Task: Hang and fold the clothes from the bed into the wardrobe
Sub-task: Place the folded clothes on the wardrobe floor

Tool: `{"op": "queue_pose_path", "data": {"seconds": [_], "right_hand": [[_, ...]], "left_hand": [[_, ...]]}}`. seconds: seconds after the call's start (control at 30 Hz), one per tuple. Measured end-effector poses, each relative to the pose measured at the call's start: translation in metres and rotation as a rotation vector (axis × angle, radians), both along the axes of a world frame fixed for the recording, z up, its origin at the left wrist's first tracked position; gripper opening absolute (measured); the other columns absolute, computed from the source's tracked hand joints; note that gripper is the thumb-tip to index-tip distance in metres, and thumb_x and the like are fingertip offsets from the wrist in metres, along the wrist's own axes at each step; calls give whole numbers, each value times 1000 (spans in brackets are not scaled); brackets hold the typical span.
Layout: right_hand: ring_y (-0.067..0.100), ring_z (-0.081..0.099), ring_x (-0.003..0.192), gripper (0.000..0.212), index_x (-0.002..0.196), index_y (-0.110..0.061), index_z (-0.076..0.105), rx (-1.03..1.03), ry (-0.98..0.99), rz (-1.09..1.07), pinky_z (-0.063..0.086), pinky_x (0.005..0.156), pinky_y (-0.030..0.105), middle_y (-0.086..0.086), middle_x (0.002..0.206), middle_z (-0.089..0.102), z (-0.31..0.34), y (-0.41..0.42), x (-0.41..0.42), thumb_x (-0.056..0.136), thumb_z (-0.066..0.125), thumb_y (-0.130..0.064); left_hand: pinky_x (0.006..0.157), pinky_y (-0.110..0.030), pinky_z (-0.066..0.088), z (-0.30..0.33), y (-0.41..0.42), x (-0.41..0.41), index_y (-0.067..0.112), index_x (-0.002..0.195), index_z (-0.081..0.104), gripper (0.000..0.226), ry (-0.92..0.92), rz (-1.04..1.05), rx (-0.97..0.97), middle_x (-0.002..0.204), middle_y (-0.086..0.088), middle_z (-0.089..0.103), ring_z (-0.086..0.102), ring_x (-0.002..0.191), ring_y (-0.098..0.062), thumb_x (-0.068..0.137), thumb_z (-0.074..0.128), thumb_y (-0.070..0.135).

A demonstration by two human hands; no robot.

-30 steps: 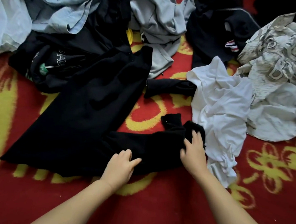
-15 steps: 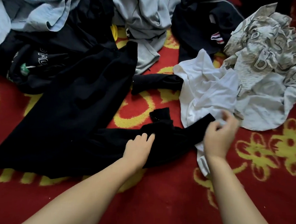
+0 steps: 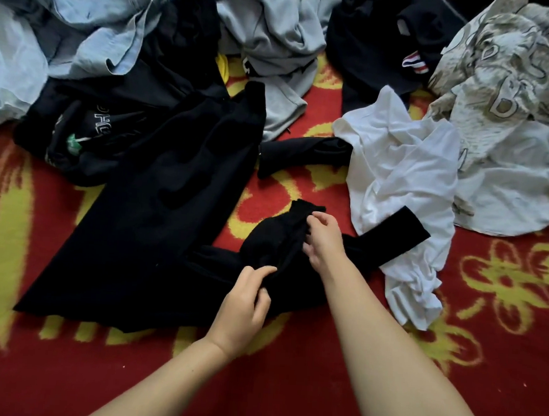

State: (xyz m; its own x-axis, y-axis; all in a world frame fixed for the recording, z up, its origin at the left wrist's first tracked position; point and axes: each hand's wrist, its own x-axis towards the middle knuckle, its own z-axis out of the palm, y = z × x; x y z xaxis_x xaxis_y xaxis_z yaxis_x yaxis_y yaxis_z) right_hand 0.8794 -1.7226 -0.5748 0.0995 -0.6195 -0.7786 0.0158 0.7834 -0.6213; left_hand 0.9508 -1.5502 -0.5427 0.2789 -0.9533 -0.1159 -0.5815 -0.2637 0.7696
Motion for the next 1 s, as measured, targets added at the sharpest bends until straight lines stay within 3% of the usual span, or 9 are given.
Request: {"op": "queue_pose_path", "data": {"seconds": [0.07,0.17,0.3,0.47,0.57,0.67,0.83,0.97,1.0], "right_hand": [[15,63,73,23,111,-20,46,48,-107,85,52,54,24,9,89,59,6,-1,2,94,59,-10],[18,58,83,14,102,-15,58,-174,-142,-22,51,68,23,9,92,61,20,-12,-6,91,59,-6],[10,53,104,25,117,-12,56,-687,455,-91,41,92,18,2,114,58,27,-18,-75,92,57,-12],[28,45,128,54,139,-8,35,-552,760,-3,33,98,20,16,139,46,6,6,-134,91,59,-9],[30,45,127,63,138,-1,33,-447,746,-142,37,103,28,18,139,43,-7,24,-131,88,67,-20],[29,54,120,66,136,-1,39,-148,542,-224,45,102,47,14,132,53,-18,32,-111,87,67,-36],[29,57,114,57,135,1,43,-119,475,-299,48,99,43,17,130,55,-6,7,-89,87,66,-20],[18,57,96,35,119,-6,48,-401,430,-332,46,78,24,12,115,59,41,-14,-43,86,57,-11],[17,57,93,30,114,-10,49,-457,398,-315,45,75,23,9,109,59,55,-19,-23,85,57,-13]], "left_hand": [[78,-24,43,-1,3,-2,4,125,57,36,-12,-59,19,97,-7,51,52,83,-15,90,52,1],[82,-28,46,-6,6,-2,9,133,52,41,-54,-143,47,101,-7,54,55,91,-18,92,52,8],[89,-31,45,-16,10,7,19,144,39,53,-299,-226,192,111,0,51,51,102,-17,94,54,27],[74,-43,57,-28,41,26,10,117,69,91,-657,-284,391,107,-13,69,68,94,-28,40,91,53],[83,-56,51,-41,60,37,7,121,66,99,-727,-275,434,110,-16,67,67,100,-30,33,94,44],[82,-55,50,-42,58,44,6,122,65,98,-767,-197,407,102,-18,65,66,92,-32,32,95,30],[72,-43,55,-37,35,59,11,99,76,62,-685,-144,208,82,-9,63,65,73,-27,40,89,0],[103,-35,38,-37,41,77,10,117,66,41,-302,-73,317,130,-7,54,50,123,-24,80,58,-4],[104,-32,36,-35,47,83,14,121,62,41,-124,-29,357,130,-4,54,49,122,-19,85,49,-3]]}}
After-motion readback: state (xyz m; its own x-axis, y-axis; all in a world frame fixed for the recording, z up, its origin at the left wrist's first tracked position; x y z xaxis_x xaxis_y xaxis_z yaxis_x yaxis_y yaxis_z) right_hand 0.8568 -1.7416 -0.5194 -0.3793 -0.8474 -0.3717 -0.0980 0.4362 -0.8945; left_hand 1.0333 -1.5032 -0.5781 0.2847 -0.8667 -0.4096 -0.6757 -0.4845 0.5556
